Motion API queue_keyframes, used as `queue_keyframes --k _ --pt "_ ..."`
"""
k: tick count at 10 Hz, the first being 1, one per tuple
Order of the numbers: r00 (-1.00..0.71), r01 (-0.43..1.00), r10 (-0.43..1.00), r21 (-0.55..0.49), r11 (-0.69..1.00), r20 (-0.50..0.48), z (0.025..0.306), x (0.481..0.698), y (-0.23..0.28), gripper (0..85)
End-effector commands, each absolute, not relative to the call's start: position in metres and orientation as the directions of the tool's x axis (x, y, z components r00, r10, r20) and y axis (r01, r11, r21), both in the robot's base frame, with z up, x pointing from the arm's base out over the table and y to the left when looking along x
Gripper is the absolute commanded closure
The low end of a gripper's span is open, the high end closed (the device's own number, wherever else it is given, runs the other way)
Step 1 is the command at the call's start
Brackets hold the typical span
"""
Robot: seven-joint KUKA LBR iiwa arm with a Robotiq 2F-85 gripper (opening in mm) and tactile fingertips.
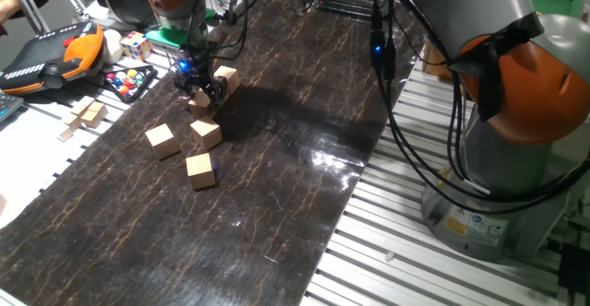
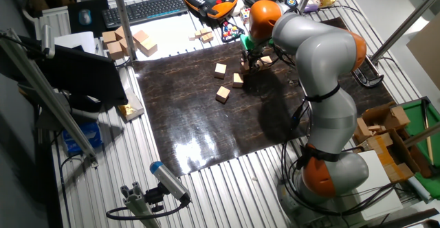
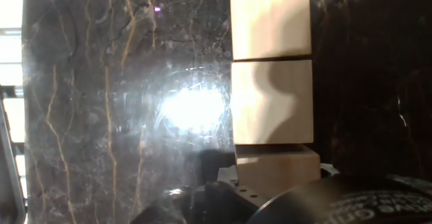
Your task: Stack the blocks into a pyramid shape
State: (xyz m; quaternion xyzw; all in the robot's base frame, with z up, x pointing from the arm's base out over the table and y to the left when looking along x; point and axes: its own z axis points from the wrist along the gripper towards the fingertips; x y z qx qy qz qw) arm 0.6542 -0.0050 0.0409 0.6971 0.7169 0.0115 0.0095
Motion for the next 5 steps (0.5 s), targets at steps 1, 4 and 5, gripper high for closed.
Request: queue_keyframes --k 1,4,5 --pt "-0.027 0.999 1.000 0.030 0.027 0.002 0.0408 0.6543 -0.0050 84.3" --pt "-0.022 0.999 1.000 0.030 0.022 0.003 0.0395 0.6548 -0.0051 84.3" --pt "-0.021 0.999 1.000 0.030 0.020 0.003 0.0393 0.6548 -0.0051 84.3"
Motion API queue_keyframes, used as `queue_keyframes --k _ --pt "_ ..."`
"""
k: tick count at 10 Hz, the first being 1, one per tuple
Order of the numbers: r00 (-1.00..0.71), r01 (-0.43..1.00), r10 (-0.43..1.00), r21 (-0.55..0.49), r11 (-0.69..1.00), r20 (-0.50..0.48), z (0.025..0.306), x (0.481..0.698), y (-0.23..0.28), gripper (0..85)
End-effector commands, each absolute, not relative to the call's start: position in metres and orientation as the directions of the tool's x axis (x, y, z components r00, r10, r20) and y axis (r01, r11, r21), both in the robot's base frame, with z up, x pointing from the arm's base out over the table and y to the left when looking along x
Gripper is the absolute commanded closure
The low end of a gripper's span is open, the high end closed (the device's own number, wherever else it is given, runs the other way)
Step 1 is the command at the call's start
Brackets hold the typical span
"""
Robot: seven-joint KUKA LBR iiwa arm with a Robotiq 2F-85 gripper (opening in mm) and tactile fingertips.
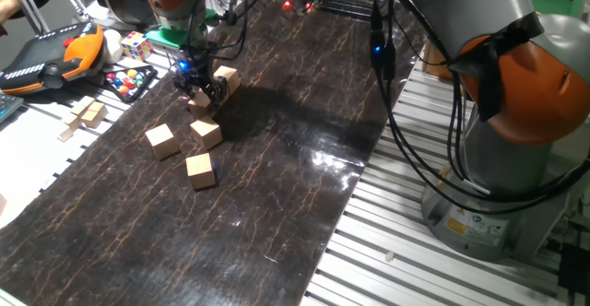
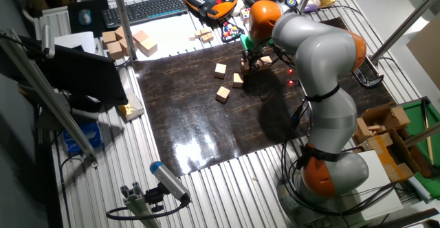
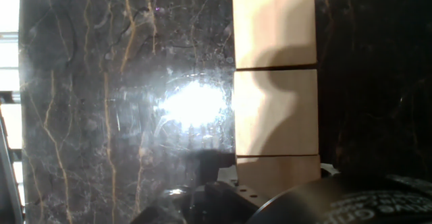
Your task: Stack the blocks into a pyramid shape
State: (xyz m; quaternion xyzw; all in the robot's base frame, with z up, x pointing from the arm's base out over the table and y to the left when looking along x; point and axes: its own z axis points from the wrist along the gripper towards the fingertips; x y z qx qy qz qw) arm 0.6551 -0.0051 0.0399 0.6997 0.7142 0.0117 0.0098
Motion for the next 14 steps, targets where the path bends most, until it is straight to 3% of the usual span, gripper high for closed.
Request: queue_keyframes --k 1,10,12,14 --pt "-0.019 0.999 1.000 0.030 0.019 0.001 0.0396 0.6548 -0.0051 84.3" --pt "-0.024 0.999 1.000 0.034 0.024 -0.015 0.0407 0.6546 -0.0057 83.0" --pt "-0.025 0.999 0.999 0.038 0.026 -0.021 0.0412 0.6545 -0.0053 68.7" --pt "-0.020 0.999 0.999 0.043 0.022 -0.031 0.0413 0.6545 -0.0053 49.0"
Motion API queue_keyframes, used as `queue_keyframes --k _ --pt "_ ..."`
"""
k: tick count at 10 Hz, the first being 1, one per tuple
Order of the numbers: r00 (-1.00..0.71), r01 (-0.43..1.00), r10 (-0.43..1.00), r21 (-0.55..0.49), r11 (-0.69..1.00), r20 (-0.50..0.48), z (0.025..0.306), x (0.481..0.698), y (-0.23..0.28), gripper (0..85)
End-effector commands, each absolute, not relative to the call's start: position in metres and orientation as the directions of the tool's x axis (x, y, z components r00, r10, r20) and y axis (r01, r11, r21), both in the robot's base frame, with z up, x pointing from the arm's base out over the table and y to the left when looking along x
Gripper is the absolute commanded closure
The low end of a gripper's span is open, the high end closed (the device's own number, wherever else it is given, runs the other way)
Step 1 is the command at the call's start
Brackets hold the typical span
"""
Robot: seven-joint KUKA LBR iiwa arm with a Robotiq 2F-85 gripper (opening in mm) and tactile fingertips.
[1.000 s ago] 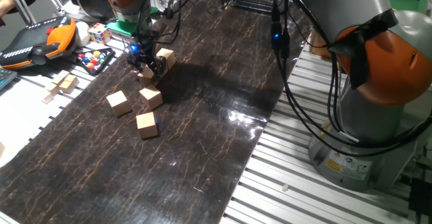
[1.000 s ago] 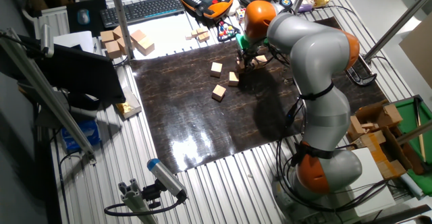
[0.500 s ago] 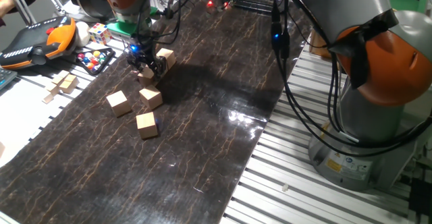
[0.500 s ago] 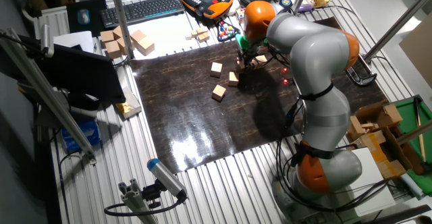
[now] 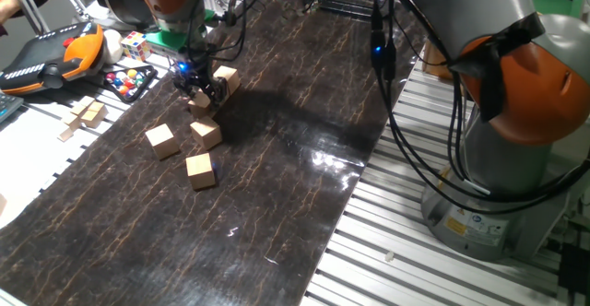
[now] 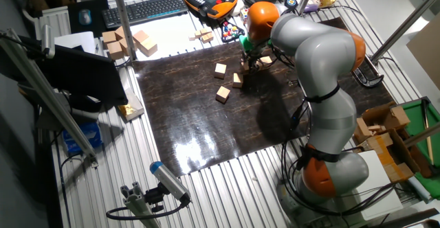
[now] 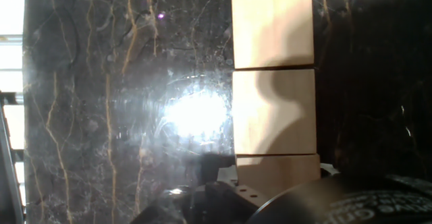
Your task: Stack the blocks into a pyramid shape
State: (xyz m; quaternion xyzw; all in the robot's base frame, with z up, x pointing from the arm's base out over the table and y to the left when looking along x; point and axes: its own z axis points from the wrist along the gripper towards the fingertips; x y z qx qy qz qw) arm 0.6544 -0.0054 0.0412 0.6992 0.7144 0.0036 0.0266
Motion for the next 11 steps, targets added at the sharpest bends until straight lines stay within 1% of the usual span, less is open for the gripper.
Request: queue_keyframes --k 1,3,4,6,7,9,11 --pt "-0.020 0.999 0.999 0.043 0.022 -0.036 0.041 0.655 -0.005 43.0" --pt "-0.014 0.999 0.999 0.044 0.016 -0.037 0.042 0.655 -0.006 31.7" --pt "-0.011 0.999 0.999 0.045 0.013 -0.037 0.041 0.655 -0.006 22.0" --pt "-0.014 0.999 0.999 0.044 0.016 -0.037 0.041 0.655 -0.005 21.7" --pt "-0.022 0.999 0.999 0.044 0.024 -0.038 0.042 0.655 -0.005 20.0" --pt "-0.031 0.998 0.998 0.045 0.033 -0.047 0.045 0.654 -0.005 13.7" --pt "-0.036 0.998 0.998 0.045 0.038 -0.052 0.055 0.655 -0.004 8.3"
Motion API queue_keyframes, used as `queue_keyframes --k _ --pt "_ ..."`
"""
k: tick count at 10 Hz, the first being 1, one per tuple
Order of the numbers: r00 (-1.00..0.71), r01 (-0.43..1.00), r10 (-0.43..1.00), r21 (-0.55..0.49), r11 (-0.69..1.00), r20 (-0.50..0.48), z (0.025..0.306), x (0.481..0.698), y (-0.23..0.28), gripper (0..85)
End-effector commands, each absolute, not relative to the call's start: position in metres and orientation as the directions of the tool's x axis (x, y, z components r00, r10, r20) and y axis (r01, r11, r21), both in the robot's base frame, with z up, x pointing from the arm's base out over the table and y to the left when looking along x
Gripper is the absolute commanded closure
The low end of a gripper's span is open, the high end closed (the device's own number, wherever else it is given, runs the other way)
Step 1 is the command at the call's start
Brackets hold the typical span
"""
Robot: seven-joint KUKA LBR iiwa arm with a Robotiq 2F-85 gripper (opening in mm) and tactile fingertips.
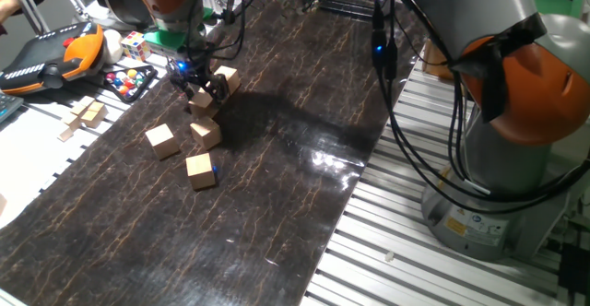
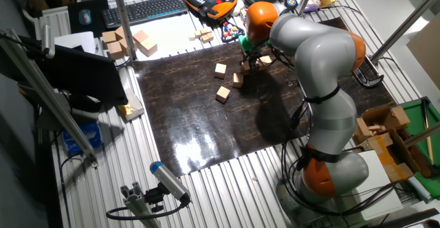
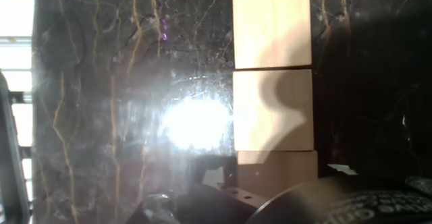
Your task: Stack the blocks into a pyramid shape
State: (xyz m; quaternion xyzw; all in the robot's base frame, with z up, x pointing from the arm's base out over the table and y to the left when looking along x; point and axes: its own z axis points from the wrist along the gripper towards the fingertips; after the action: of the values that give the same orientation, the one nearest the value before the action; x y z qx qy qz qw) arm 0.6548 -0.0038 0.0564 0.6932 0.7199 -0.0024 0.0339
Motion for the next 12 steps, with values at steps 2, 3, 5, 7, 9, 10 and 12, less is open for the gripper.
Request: queue_keyframes --k 2,3,5,7,9,10,12 --pt "-0.042 0.998 0.998 0.037 0.044 -0.049 0.070 0.656 -0.002 6.7" --pt "-0.042 0.998 0.998 0.034 0.043 -0.043 0.079 0.656 0.001 6.3" --pt "-0.065 0.997 0.998 0.038 0.066 -0.021 0.093 0.649 0.012 4.3" --pt "-0.176 0.982 0.984 0.059 0.177 -0.028 0.096 0.639 0.025 3.7" --pt "-0.290 0.954 0.955 0.057 0.293 -0.057 0.098 0.632 0.039 3.0" --pt "-0.350 0.935 0.935 0.045 0.353 -0.064 0.098 0.628 0.046 3.3" --pt "-0.464 0.884 0.883 0.031 0.467 -0.067 0.095 0.621 0.059 3.3"
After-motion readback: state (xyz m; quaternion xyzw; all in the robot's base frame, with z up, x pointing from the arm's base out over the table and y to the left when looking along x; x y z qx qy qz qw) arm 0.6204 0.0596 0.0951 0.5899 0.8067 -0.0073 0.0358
